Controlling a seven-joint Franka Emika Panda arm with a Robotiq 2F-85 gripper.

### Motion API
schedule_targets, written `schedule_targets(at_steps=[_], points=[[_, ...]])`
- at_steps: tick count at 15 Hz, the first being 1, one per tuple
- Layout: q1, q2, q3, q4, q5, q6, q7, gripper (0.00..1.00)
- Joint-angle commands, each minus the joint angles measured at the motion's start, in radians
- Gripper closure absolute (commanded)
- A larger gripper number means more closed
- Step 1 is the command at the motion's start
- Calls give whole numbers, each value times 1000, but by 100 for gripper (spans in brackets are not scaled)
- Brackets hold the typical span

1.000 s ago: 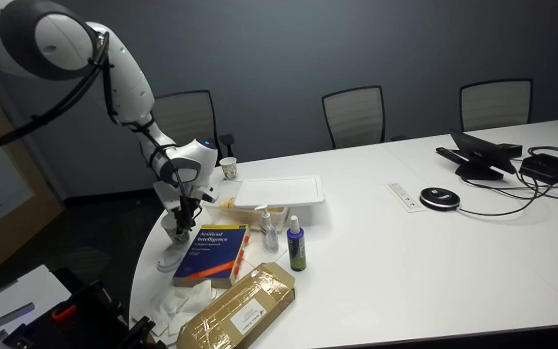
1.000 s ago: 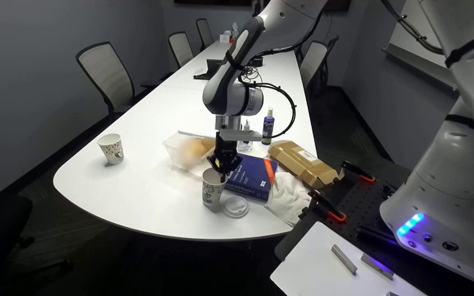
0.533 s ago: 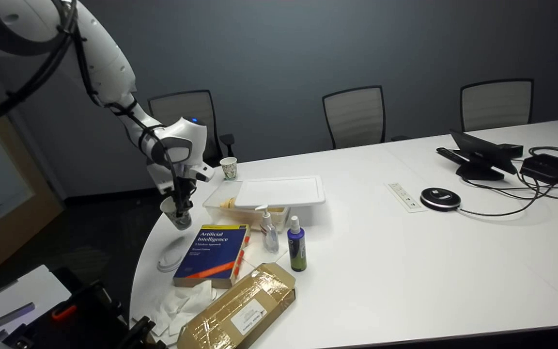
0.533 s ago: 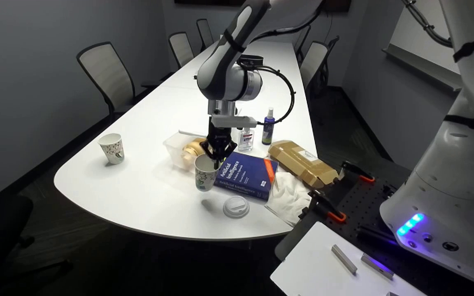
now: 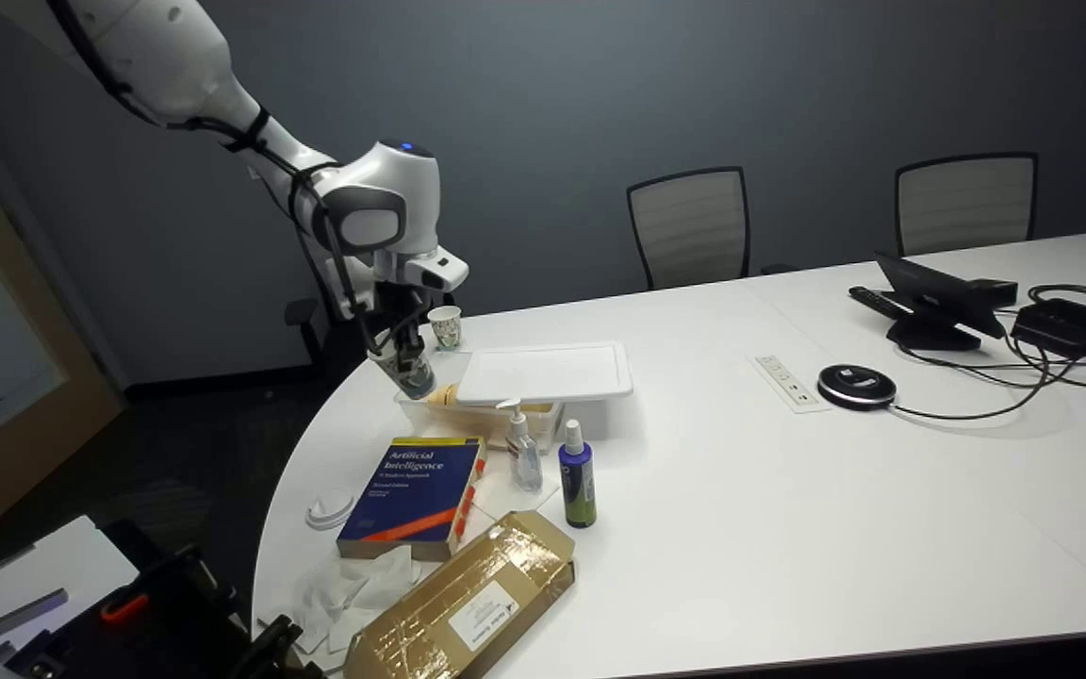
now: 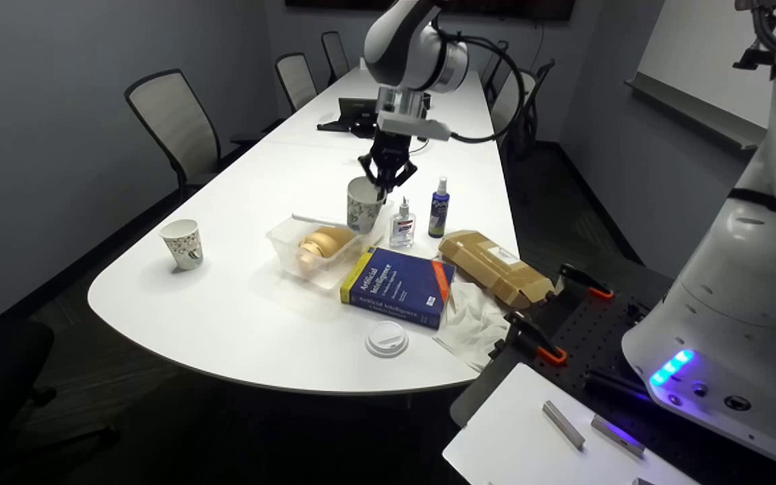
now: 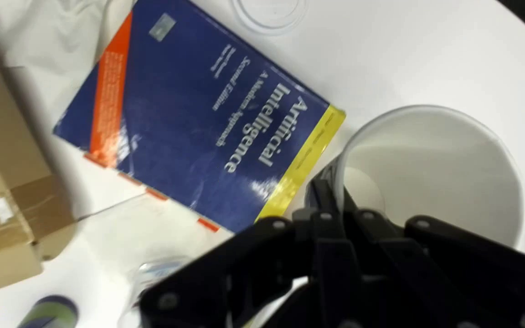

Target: Move the cup next to the book to the right of the blue spray bottle

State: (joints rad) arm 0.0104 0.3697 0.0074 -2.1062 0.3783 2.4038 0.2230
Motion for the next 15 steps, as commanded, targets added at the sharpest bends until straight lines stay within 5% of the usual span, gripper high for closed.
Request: schedule_targets(at_steps=[1,10,15], points=[[-80,-80,-56,-4,-11,-72,-15,99],[-248,-86,-185,39,15,-97,-27,99],[-276,-49,-228,34,-6,-58,17,99]])
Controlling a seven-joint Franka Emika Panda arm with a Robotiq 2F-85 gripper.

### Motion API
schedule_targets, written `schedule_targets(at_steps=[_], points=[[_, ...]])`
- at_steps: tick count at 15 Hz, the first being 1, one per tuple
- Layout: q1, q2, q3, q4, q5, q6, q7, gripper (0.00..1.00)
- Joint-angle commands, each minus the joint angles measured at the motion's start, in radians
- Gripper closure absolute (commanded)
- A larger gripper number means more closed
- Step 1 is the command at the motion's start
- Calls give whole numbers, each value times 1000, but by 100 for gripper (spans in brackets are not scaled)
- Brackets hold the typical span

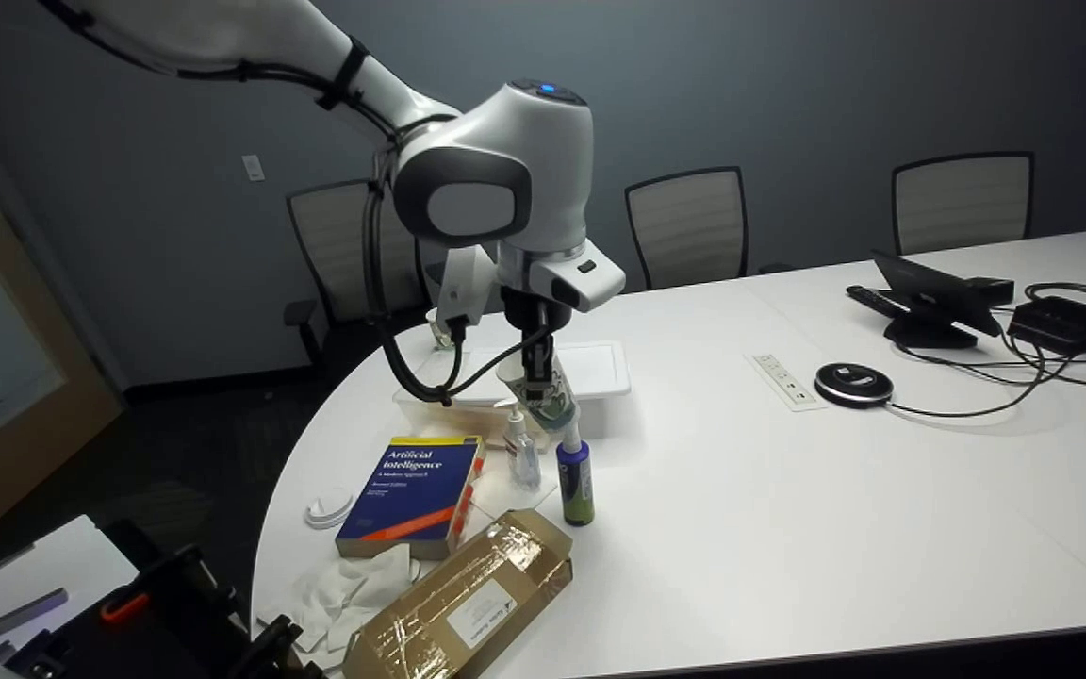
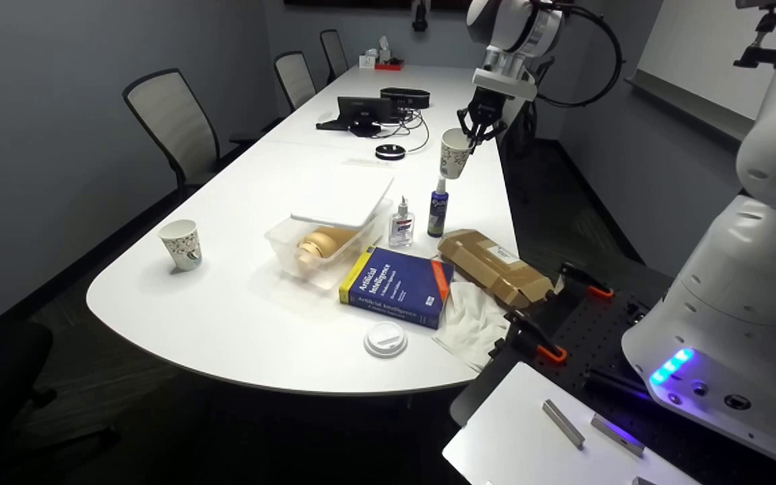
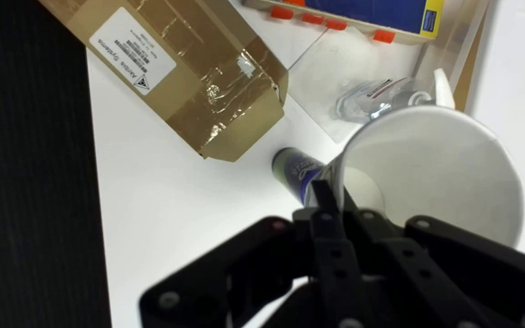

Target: Move the cup next to the book to the right of the blue spray bottle

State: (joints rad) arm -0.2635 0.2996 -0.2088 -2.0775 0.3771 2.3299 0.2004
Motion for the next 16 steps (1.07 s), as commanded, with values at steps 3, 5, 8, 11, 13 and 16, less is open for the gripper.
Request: schedule_targets(at_steps=[3,5,8,11,13,16], points=[[-10,76,-17,12,1,30,34,99],[-18,124,-15,24,7,54,31,99],[-24,127,-10,4,4,71,8,99],[-25,148,-8,6,4,80,7,97],[-25,147,-8,8,4,80,7,97],[-26,157,-10,29,1,66,15,99]])
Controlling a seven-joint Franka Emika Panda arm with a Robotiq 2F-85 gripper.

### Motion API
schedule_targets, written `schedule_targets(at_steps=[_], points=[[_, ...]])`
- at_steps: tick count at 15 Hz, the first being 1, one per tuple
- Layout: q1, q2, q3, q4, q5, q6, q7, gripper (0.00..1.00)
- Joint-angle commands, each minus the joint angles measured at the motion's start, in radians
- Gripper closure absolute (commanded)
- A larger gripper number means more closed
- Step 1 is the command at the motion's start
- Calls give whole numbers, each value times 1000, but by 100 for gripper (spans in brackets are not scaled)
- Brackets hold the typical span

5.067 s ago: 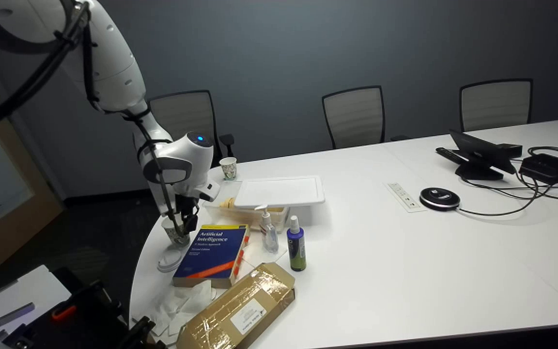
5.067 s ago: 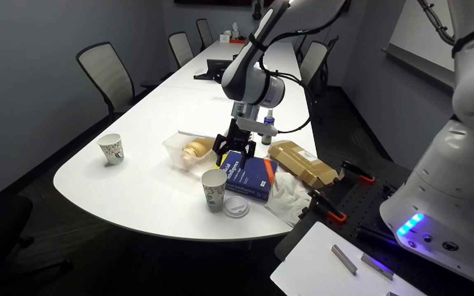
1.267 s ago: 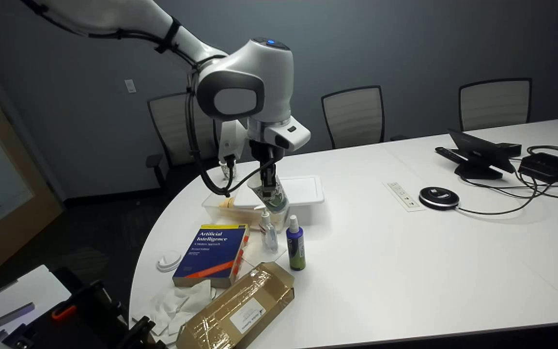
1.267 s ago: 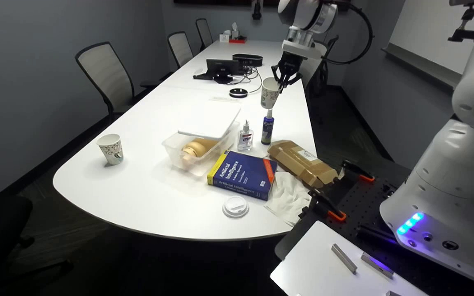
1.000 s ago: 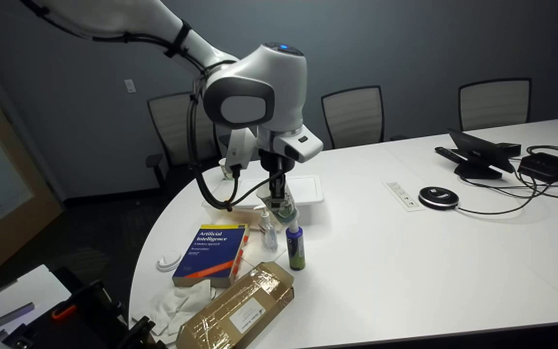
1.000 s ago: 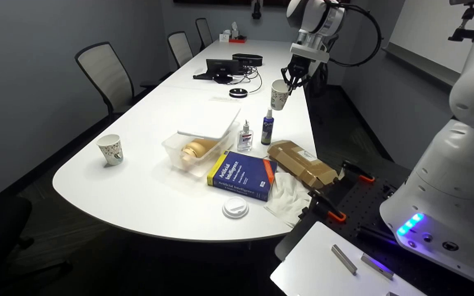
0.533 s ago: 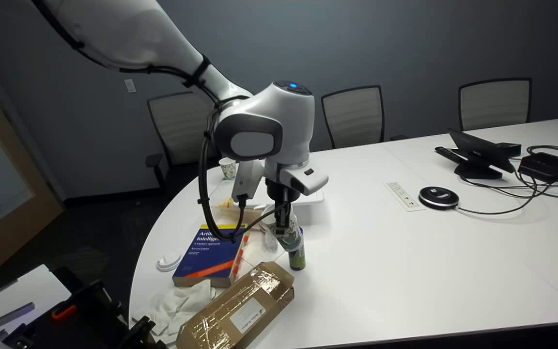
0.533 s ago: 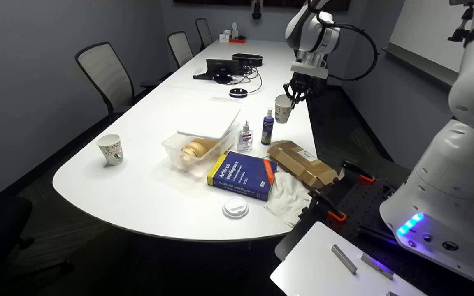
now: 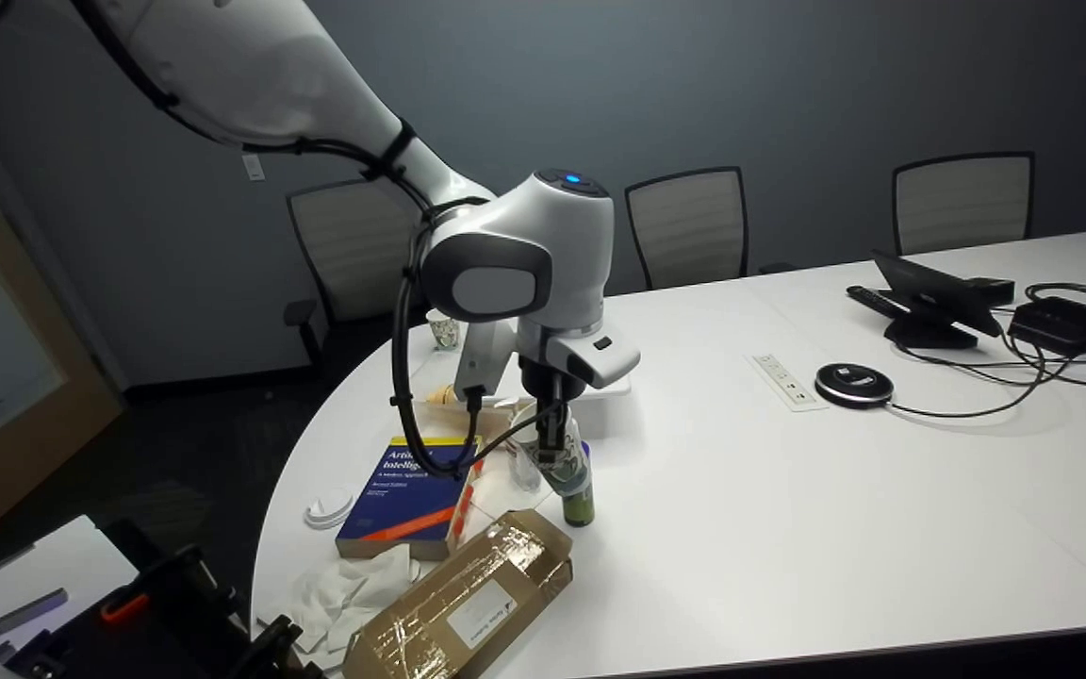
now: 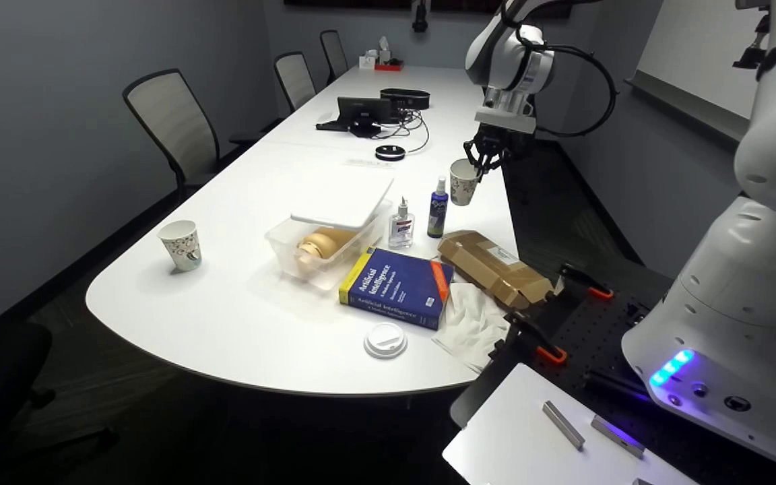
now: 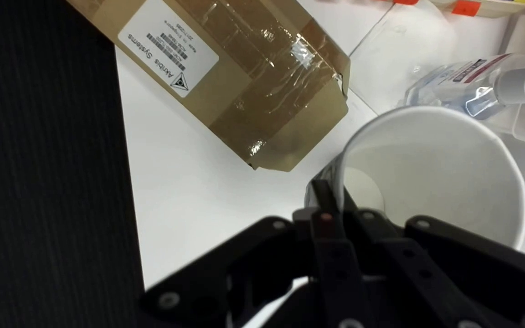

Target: Move the cup next to the book to the right of the blue spray bottle

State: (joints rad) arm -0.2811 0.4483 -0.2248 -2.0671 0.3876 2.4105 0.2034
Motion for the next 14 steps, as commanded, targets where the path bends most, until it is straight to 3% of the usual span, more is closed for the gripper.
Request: schedule_targets(at_steps=[1,7,14], points=[[-7,18,3,32,-14,-22,20,99],[-18,99,-19,171,-51,-80,70,99],[-111,281,-13,409,-34,-279,70,99]])
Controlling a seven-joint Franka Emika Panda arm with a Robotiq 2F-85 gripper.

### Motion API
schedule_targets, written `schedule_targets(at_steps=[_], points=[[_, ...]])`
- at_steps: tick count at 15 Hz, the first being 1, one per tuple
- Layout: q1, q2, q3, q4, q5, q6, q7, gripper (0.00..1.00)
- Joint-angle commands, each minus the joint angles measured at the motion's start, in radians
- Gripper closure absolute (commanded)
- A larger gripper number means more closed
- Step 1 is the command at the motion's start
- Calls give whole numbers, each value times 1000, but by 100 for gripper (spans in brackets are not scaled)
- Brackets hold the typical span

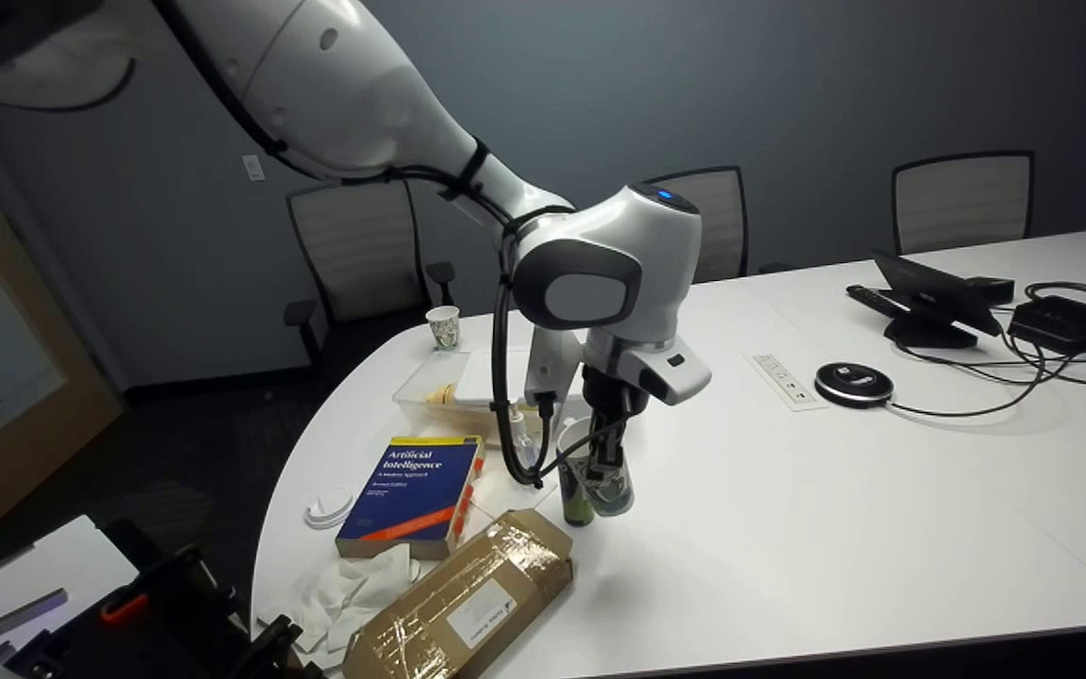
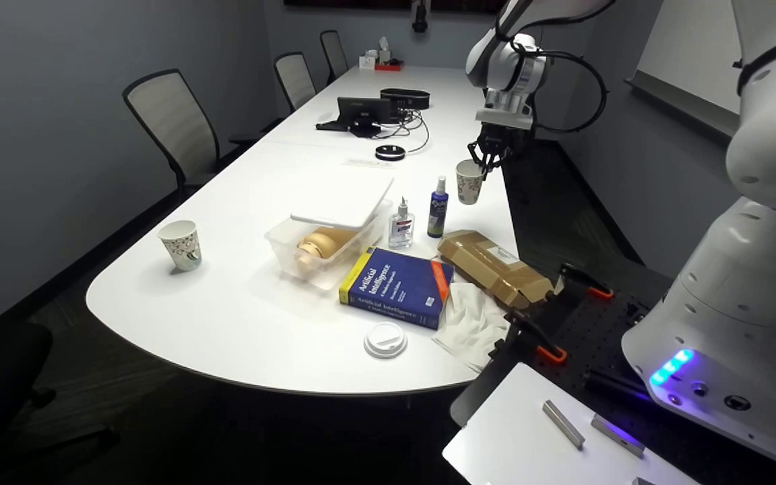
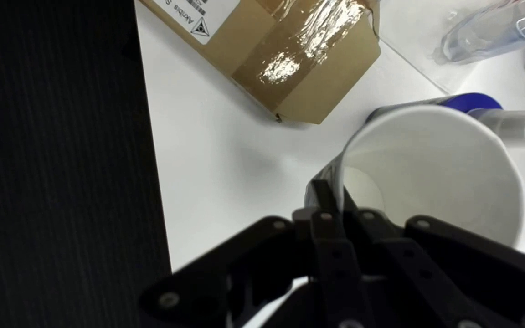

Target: Move the cup next to the book to the right of the blue spray bottle

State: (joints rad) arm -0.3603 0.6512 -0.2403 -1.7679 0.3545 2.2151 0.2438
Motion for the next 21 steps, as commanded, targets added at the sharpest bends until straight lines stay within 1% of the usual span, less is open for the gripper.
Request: schedule_targets(at_steps=[1,4,7,13,14,15,20,21], points=[[-47,104,7,138,4,-105,23,99],[-71,173,8,203,5,-143,28,99],[-84,240,11,252,8,-153,34,99],[-104,316,27,302,23,-156,28,99],[-107,319,27,302,25,-153,28,72],[-108,319,27,301,29,-149,28,71],[-108,281,21,266,43,-140,43,36],[-106,271,20,257,42,-138,45,27]])
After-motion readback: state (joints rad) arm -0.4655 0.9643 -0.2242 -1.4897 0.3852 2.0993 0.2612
